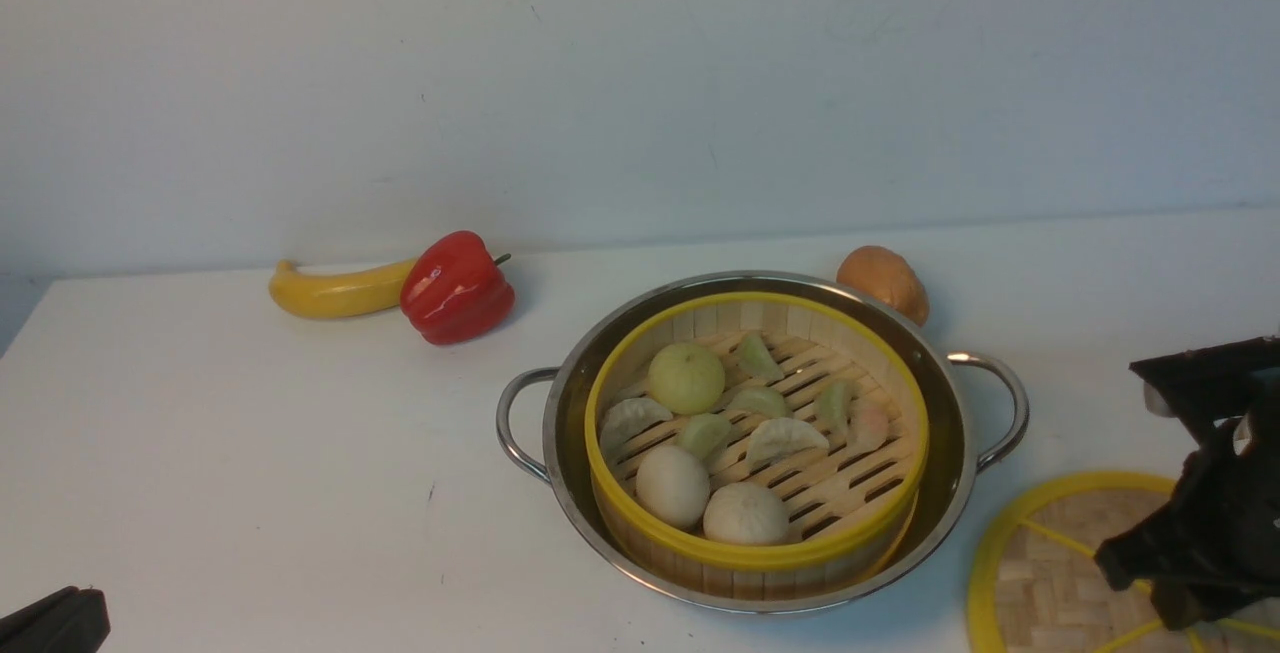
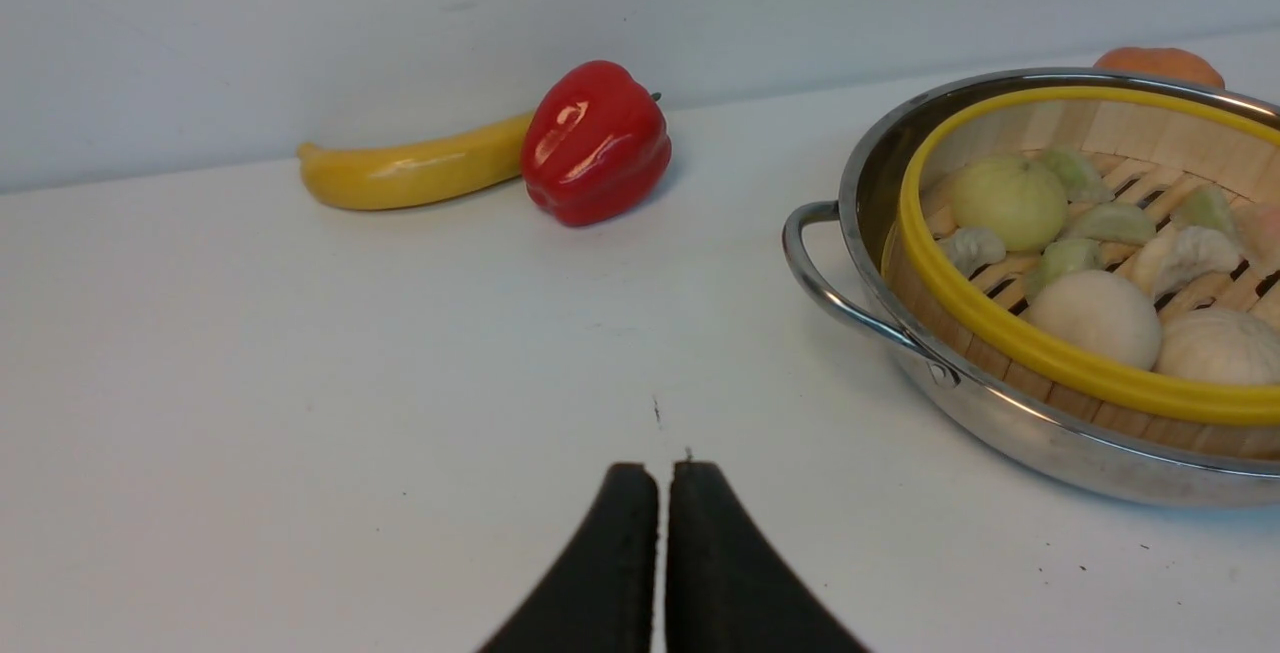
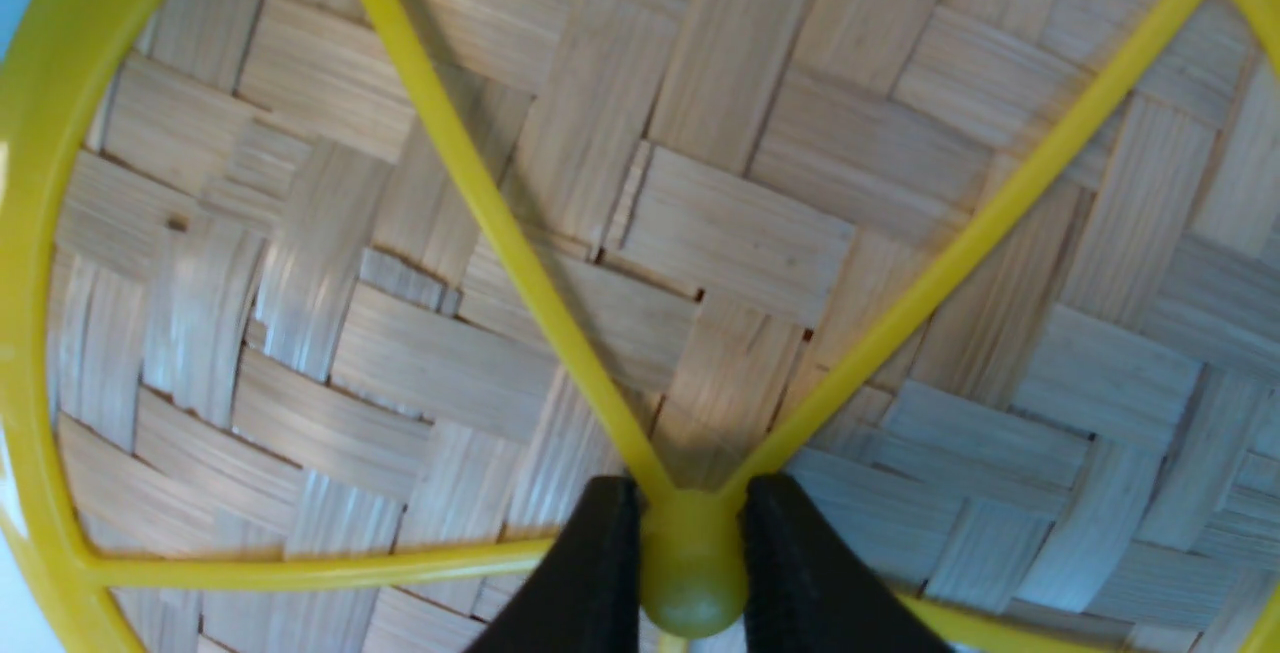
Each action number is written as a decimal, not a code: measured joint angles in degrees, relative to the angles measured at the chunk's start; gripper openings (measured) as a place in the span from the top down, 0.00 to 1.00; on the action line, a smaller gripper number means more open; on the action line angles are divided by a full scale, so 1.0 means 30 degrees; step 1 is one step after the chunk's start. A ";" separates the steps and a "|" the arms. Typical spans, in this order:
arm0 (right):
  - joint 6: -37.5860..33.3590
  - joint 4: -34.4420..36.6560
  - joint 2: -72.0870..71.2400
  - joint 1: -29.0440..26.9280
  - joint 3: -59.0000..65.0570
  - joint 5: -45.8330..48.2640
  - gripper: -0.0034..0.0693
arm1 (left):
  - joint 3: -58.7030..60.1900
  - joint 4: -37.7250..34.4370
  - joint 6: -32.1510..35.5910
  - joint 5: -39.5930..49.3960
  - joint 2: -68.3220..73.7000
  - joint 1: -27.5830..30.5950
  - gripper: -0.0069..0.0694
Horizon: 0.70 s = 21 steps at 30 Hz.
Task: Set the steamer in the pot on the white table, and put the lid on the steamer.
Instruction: 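Move the gripper down to the bamboo steamer lid and grasp its center knob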
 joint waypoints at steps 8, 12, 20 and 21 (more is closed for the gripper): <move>0.0000 -0.0197 0.0242 0.0000 -0.1214 0.2149 0.75 | 0.0000 0.0000 0.0000 -0.0073 0.0000 0.0000 0.90; 0.0000 -0.0578 0.0256 0.0000 -0.2661 0.4655 0.75 | 0.0000 0.0000 0.0000 -0.0073 0.0000 0.0000 0.90; 0.0000 -0.1305 -0.0899 0.0000 -0.3450 0.5512 0.75 | 0.0000 0.0000 0.0000 -0.0120 0.0000 0.0000 0.90; 0.0000 -0.1304 -0.1292 0.0000 -0.3465 0.5513 0.75 | 0.0000 0.0000 0.0000 -0.0124 0.0000 0.0000 0.90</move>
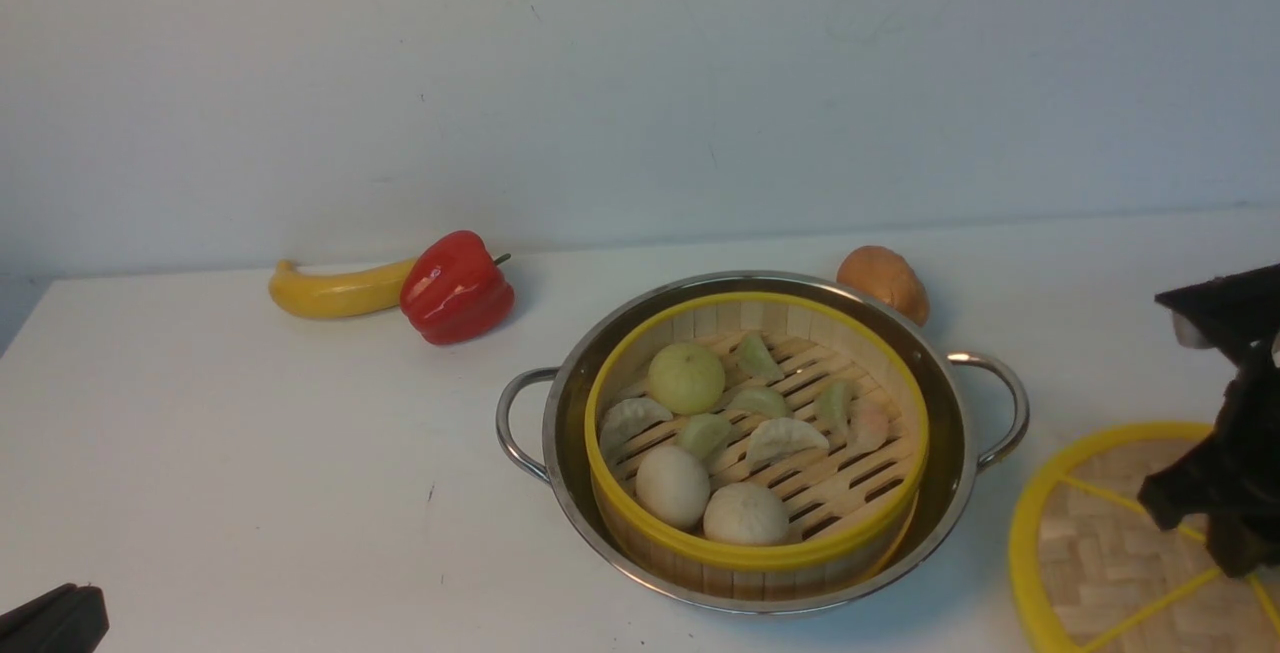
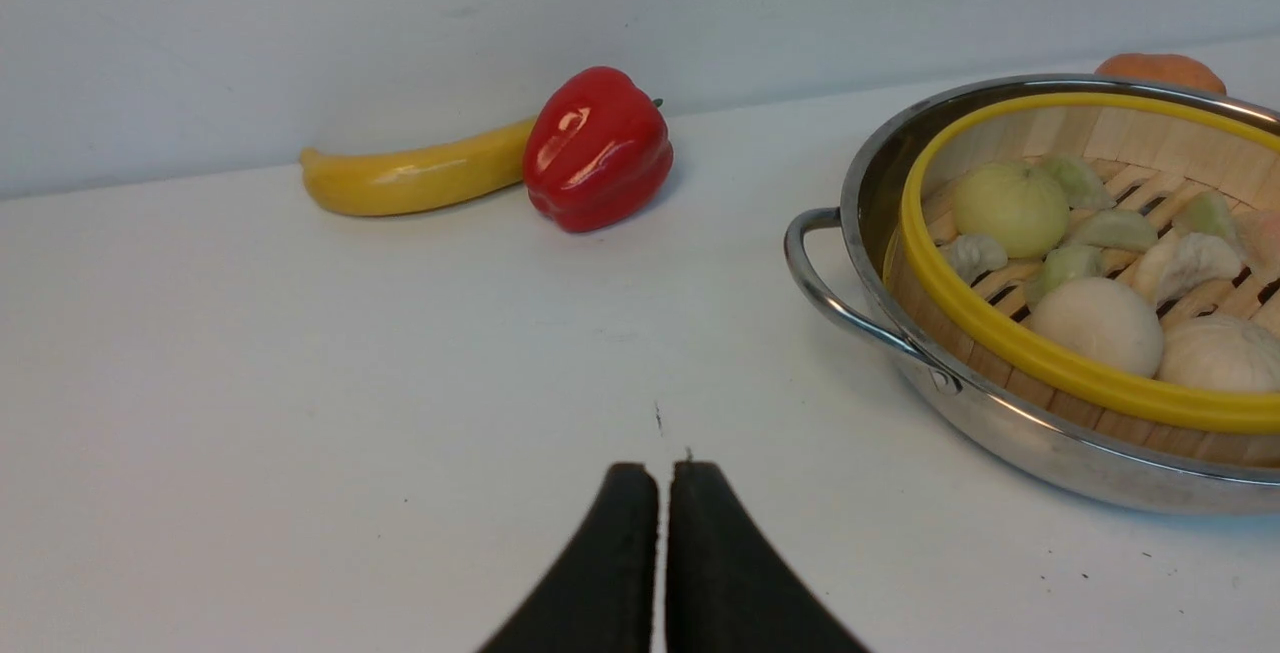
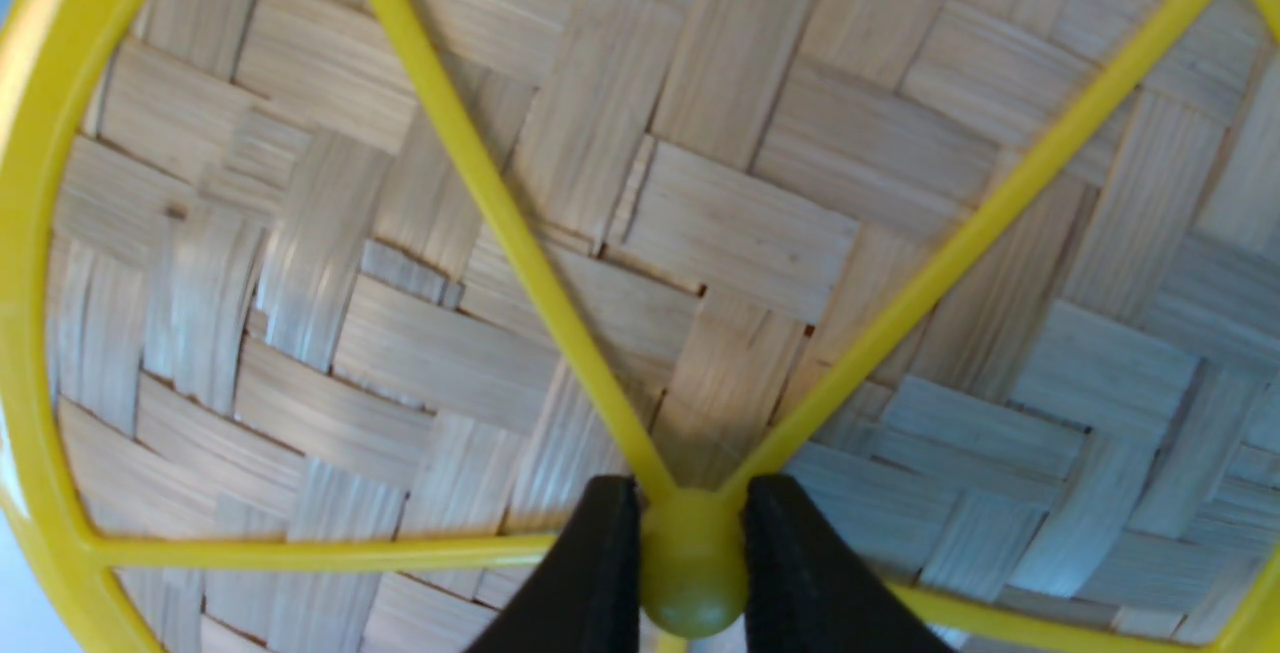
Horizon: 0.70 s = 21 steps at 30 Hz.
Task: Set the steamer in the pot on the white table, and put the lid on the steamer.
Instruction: 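Move the gripper down to the bamboo steamer lid and grasp its center knob, then place the bamboo steamer lid onto the steamer basket in the pot with the right gripper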
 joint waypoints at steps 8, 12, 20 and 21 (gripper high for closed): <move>-0.0141 0.0295 -0.2407 0.0000 0.0000 0.0161 0.75 | 0.0000 0.0000 0.0000 -0.0088 0.0000 0.0000 0.90; -0.0200 0.0704 -0.2818 0.0000 -0.0182 0.0285 0.75 | 0.0000 0.0000 0.0000 -0.0175 0.0000 0.0000 0.90; -0.0788 0.3440 -0.1778 0.0065 -0.3565 0.0443 0.75 | 0.0000 0.0000 0.0000 -0.0229 0.0000 0.0000 0.90; -0.0834 0.3680 -0.1394 0.0193 -0.4354 0.0443 0.75 | 0.0000 0.0000 0.0000 -0.0229 0.0000 0.0000 0.90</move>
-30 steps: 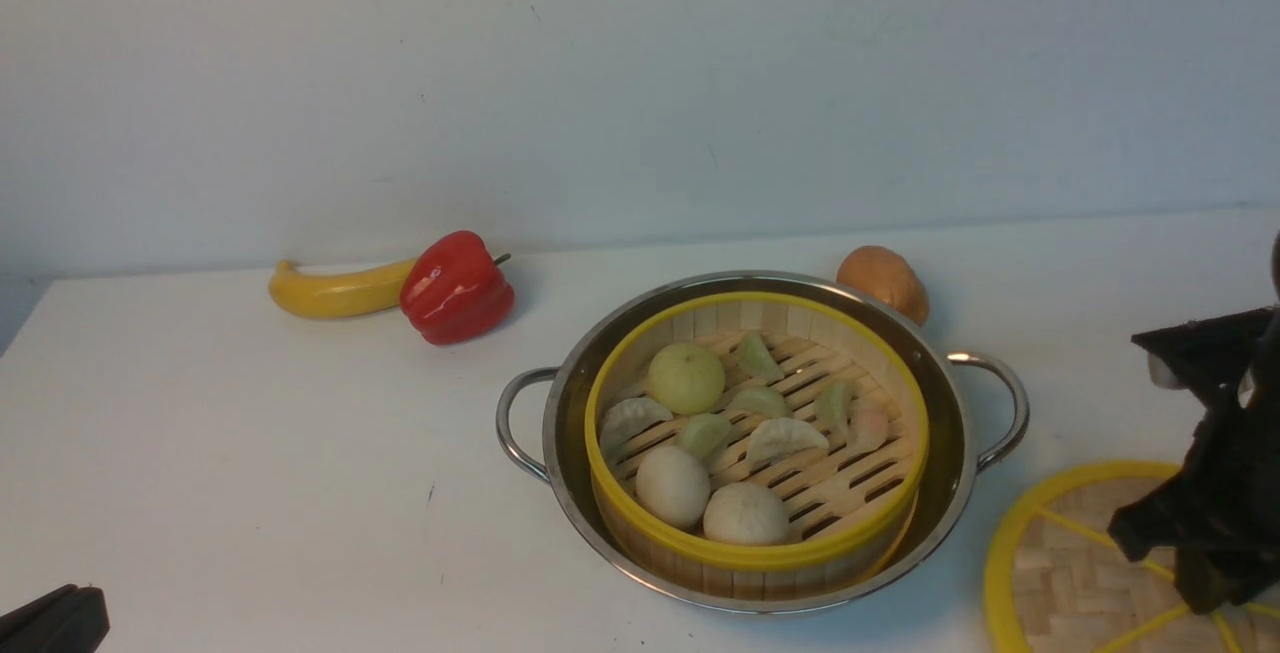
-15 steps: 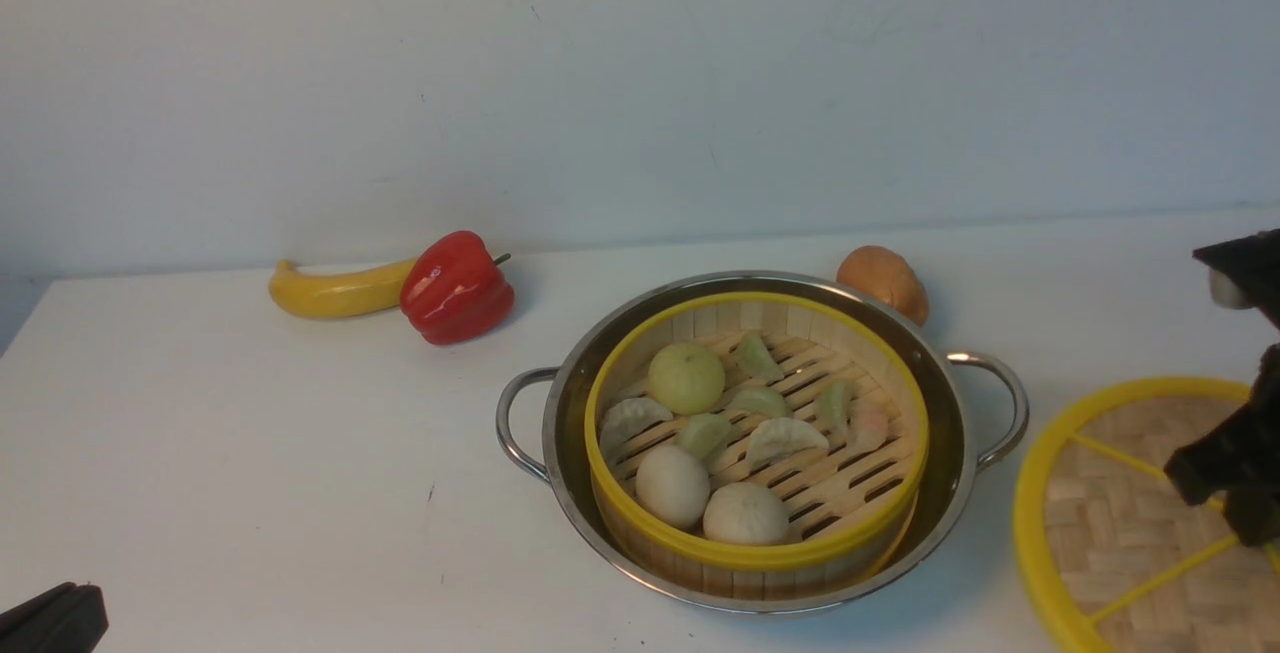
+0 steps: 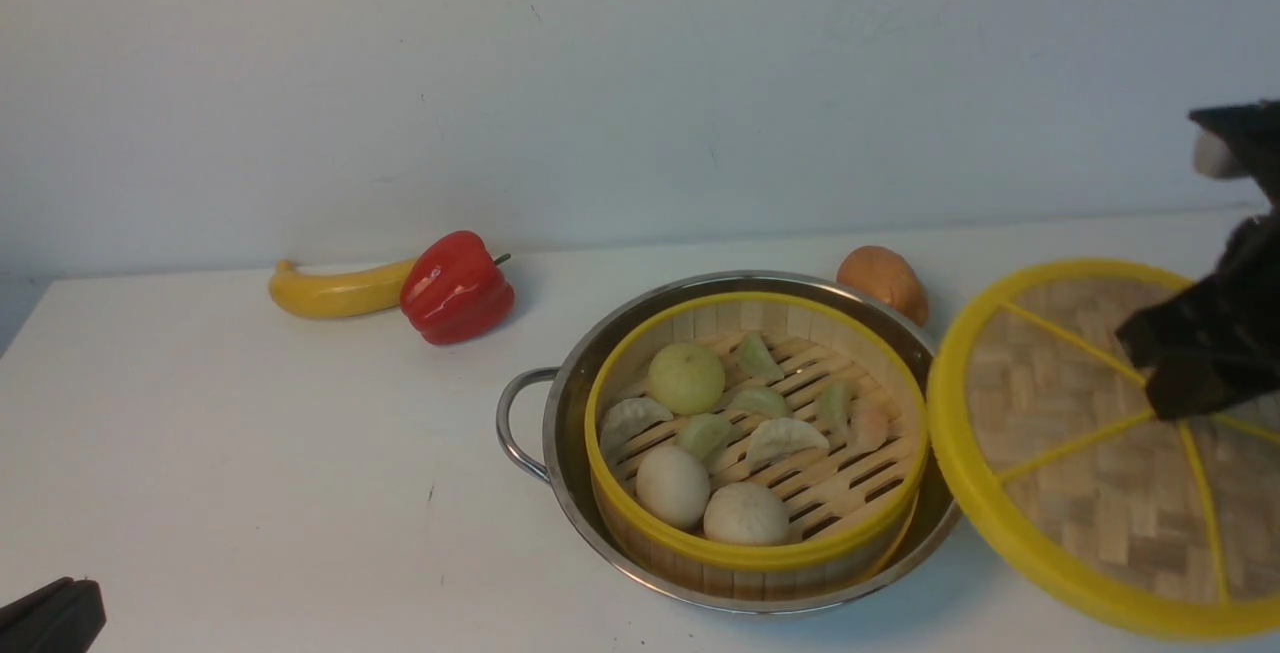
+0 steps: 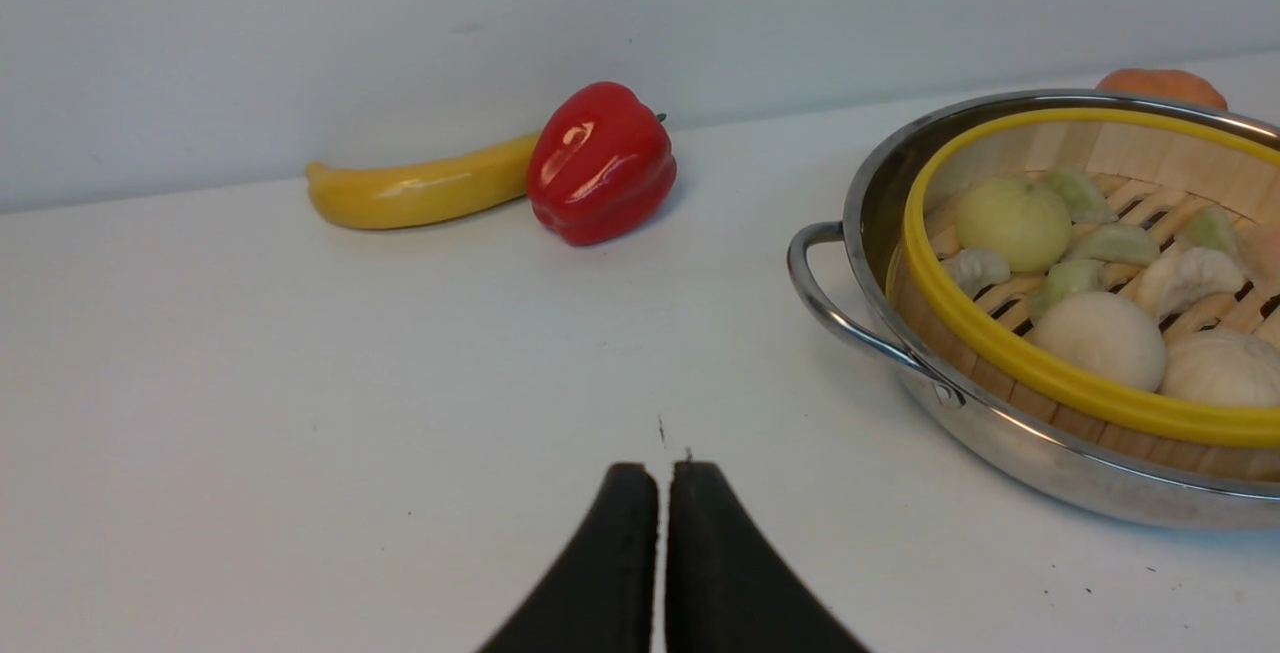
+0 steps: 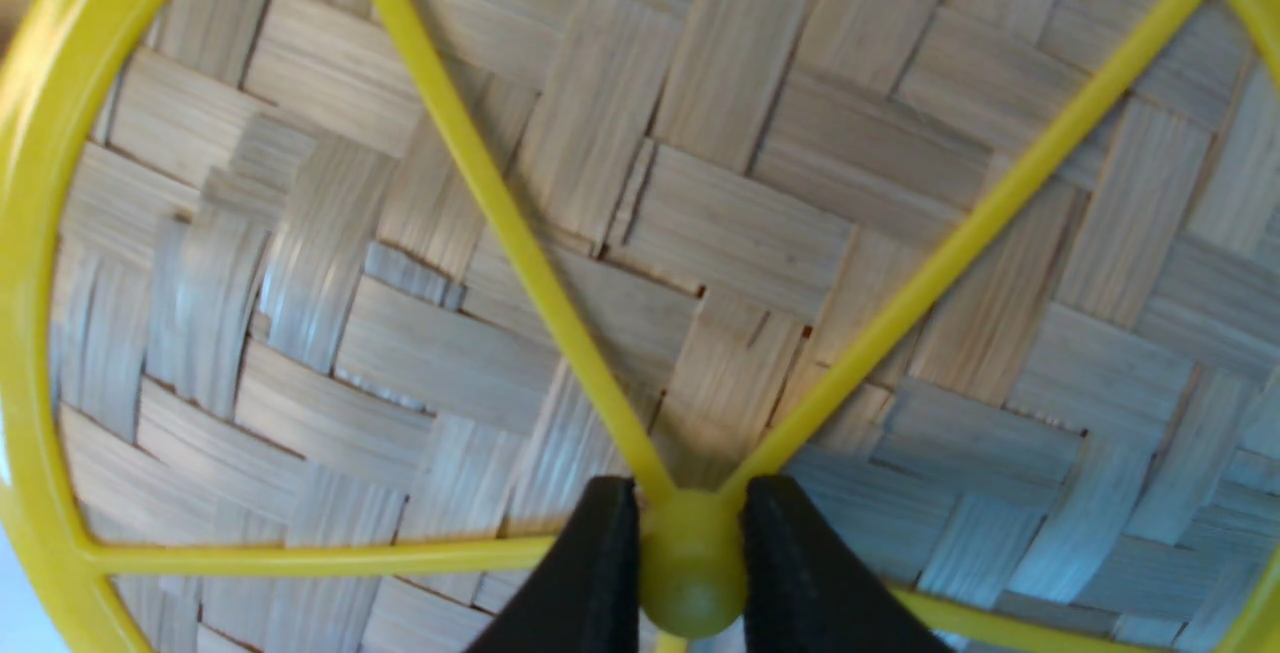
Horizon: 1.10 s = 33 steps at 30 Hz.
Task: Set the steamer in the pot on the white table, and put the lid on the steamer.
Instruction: 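Place the bamboo steamer lid onto the steamer basket in the pot with the right gripper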
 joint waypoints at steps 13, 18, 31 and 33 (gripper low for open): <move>0.0527 0.0176 0.6784 0.5267 -0.7822 -0.0195 0.75 | 0.0000 0.0000 0.0000 -0.0014 0.0000 0.0000 0.90; 0.0634 0.0033 0.7481 0.5721 -0.7944 -0.0080 0.75 | 0.0000 0.0000 0.0000 -0.0014 0.0000 0.0000 0.90; 0.0566 0.0481 0.9111 0.6563 -0.9855 -0.0005 0.75 | 0.0000 0.0000 0.0000 -0.0022 0.0000 0.0000 0.90; 0.0718 0.0482 0.9207 0.6585 -1.0406 -0.0092 0.75 | 0.0000 0.0000 0.0000 -0.0022 -0.0017 0.0000 0.90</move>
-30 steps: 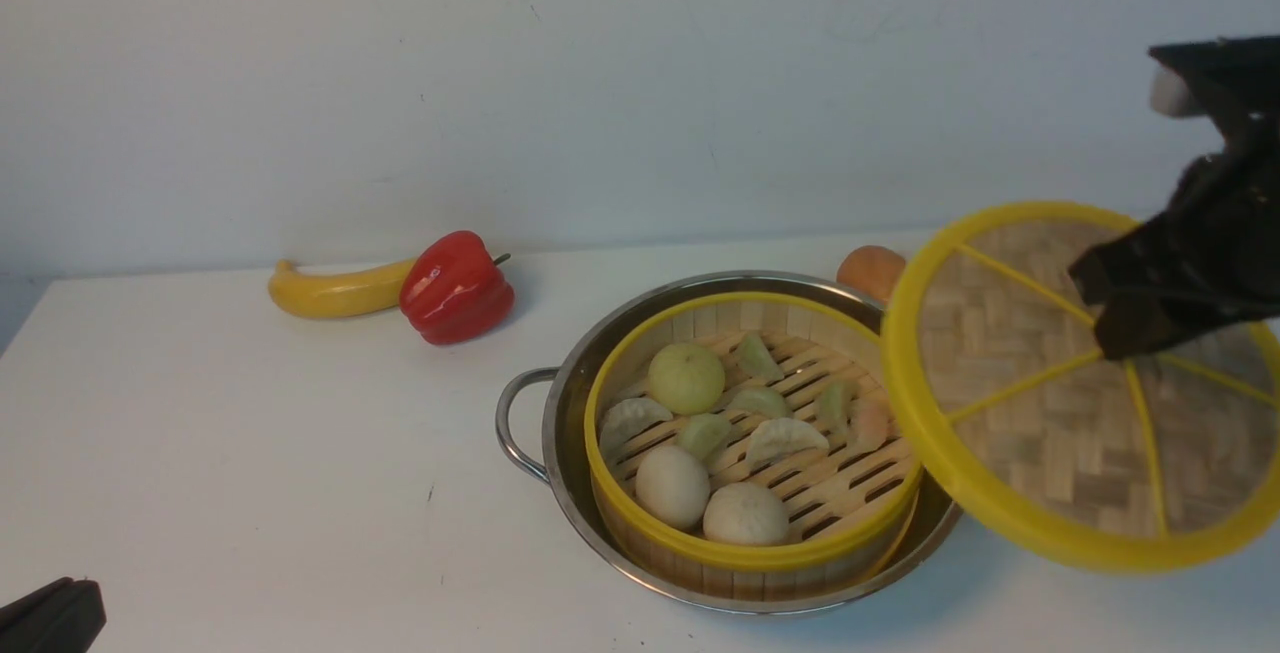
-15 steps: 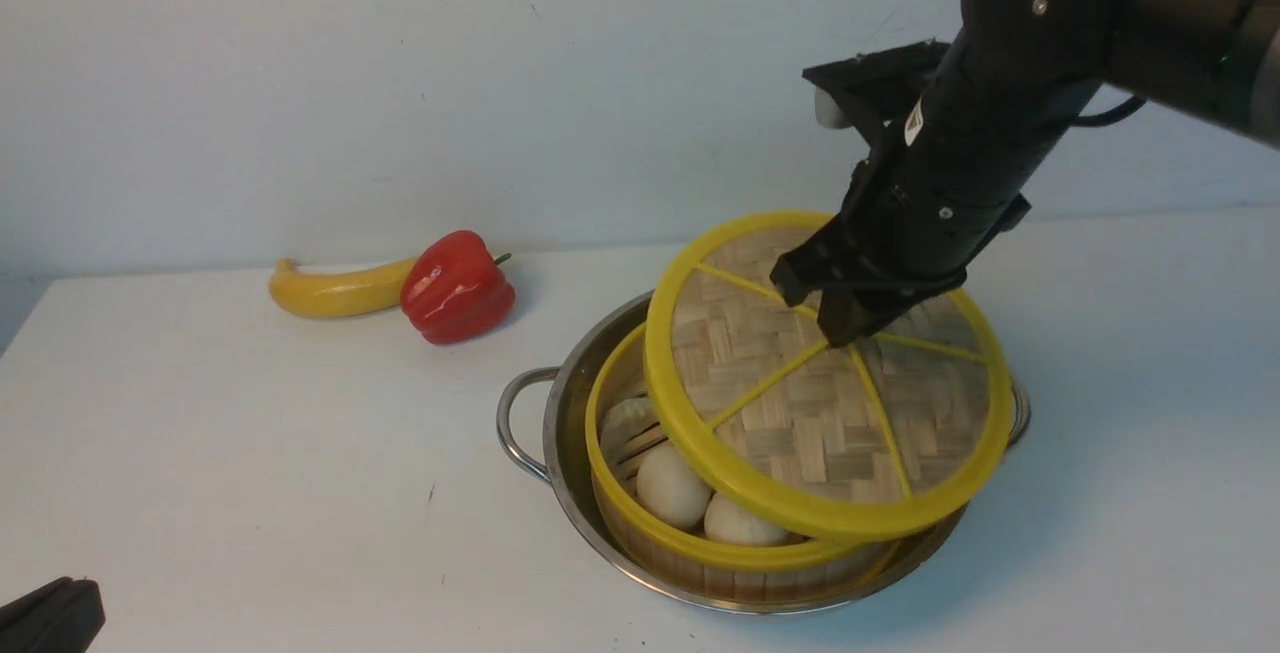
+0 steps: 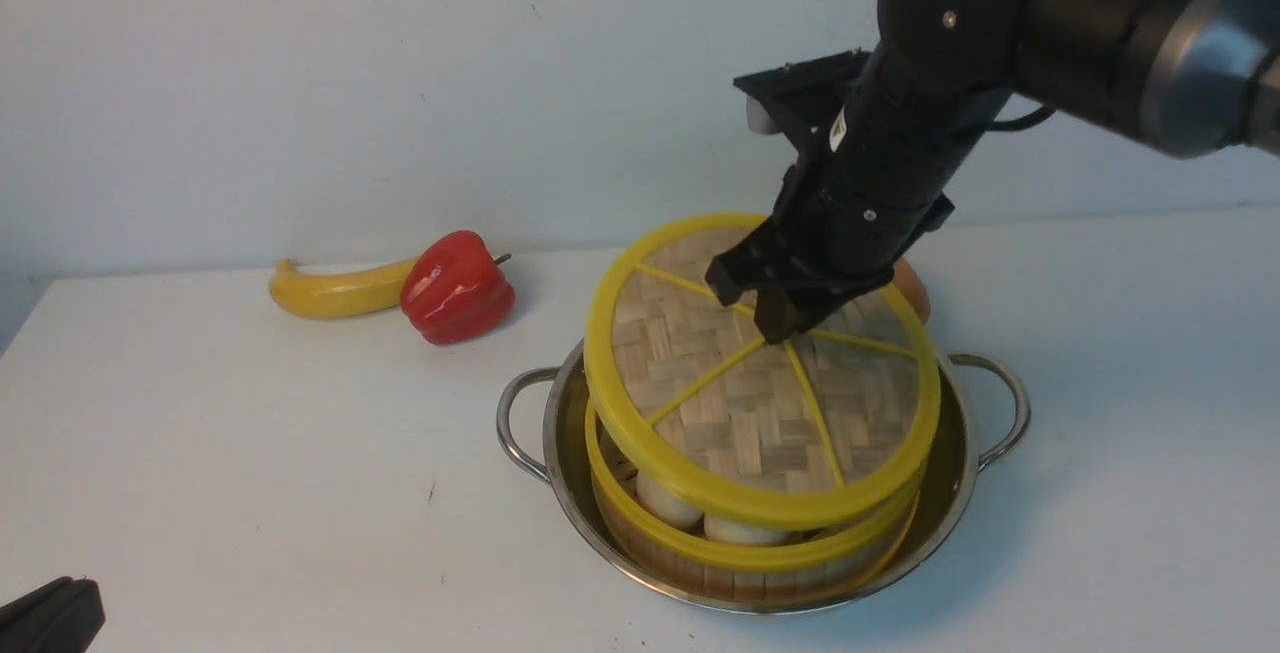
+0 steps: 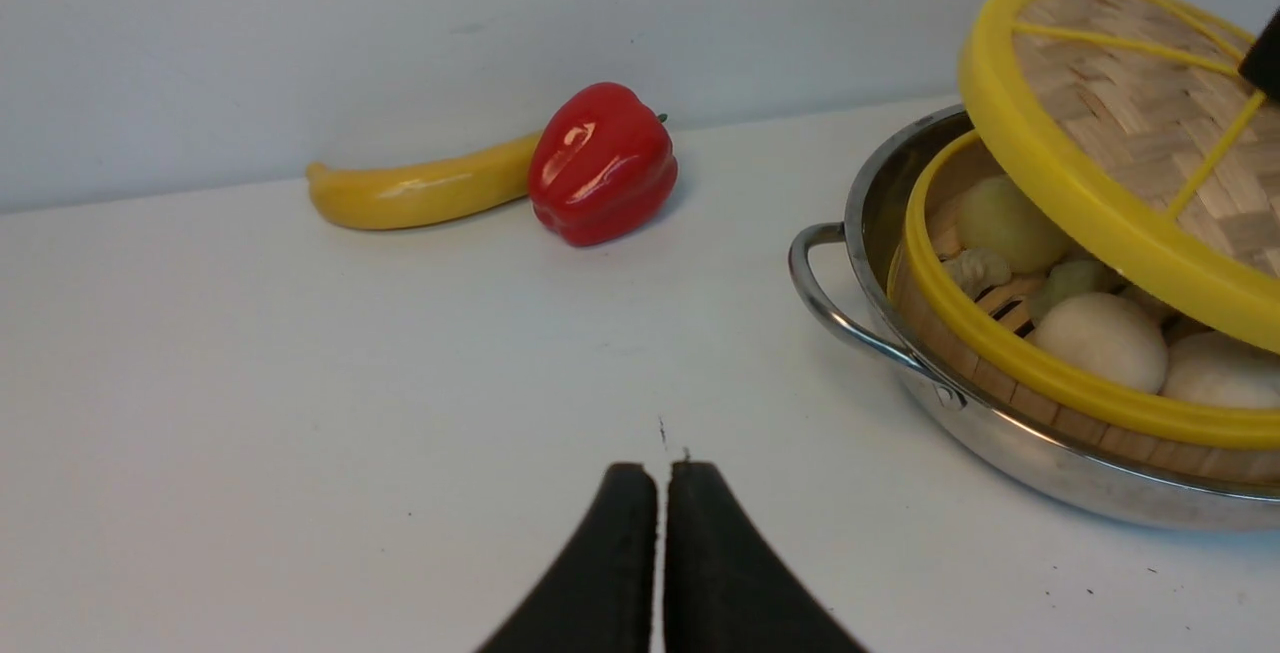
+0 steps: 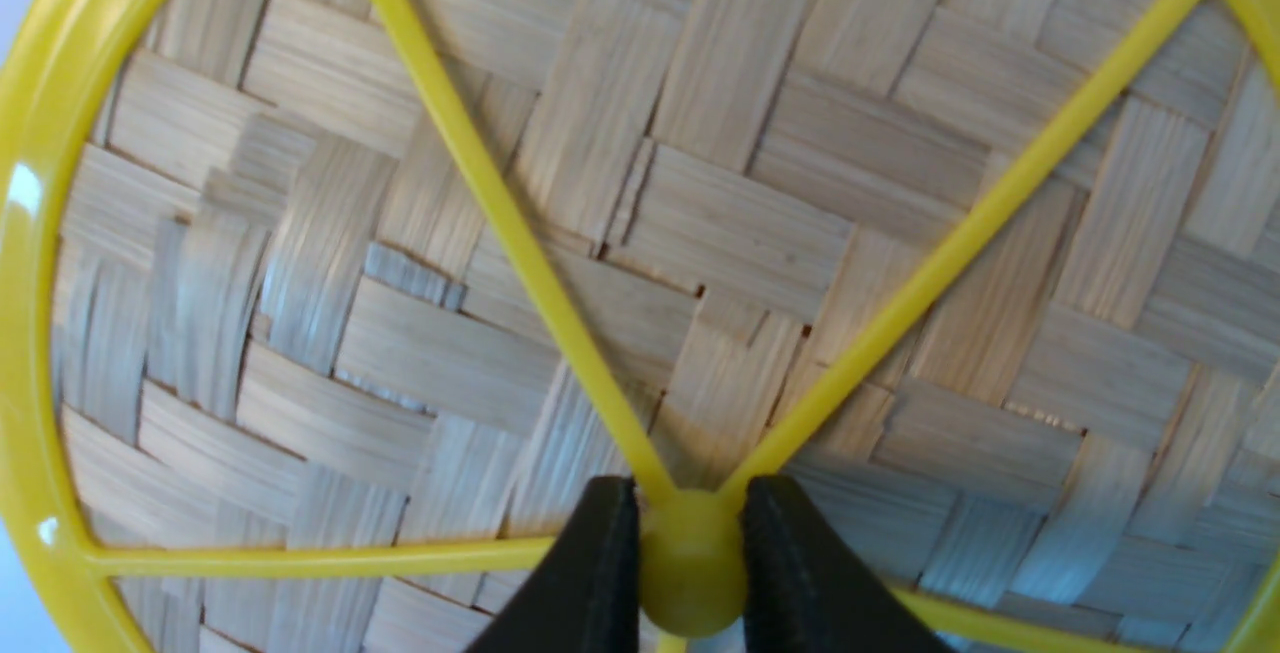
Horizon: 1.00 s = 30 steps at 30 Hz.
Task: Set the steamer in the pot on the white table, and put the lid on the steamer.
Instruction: 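Place the bamboo steamer lid onto the steamer basket in the pot with the right gripper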
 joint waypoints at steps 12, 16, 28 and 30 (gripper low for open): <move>0.0234 0.0351 0.0424 0.0518 -0.0241 0.0032 0.75 | 0.0000 0.0000 0.0000 0.0000 0.0002 0.0000 0.90; 0.0654 -0.0385 -0.0159 0.0533 -0.0183 0.0032 0.75 | 0.0000 0.0000 0.0000 0.0000 0.0002 0.0000 0.90; 0.0906 -0.0978 -0.2022 0.0533 0.0944 0.0056 0.75 | 0.0000 0.0011 0.0000 0.0000 0.0002 0.0000 0.90; 0.0906 -0.1004 -0.2007 0.0533 0.0960 0.0073 0.75 | 0.0000 0.0011 0.0000 0.0000 0.0002 0.0000 0.90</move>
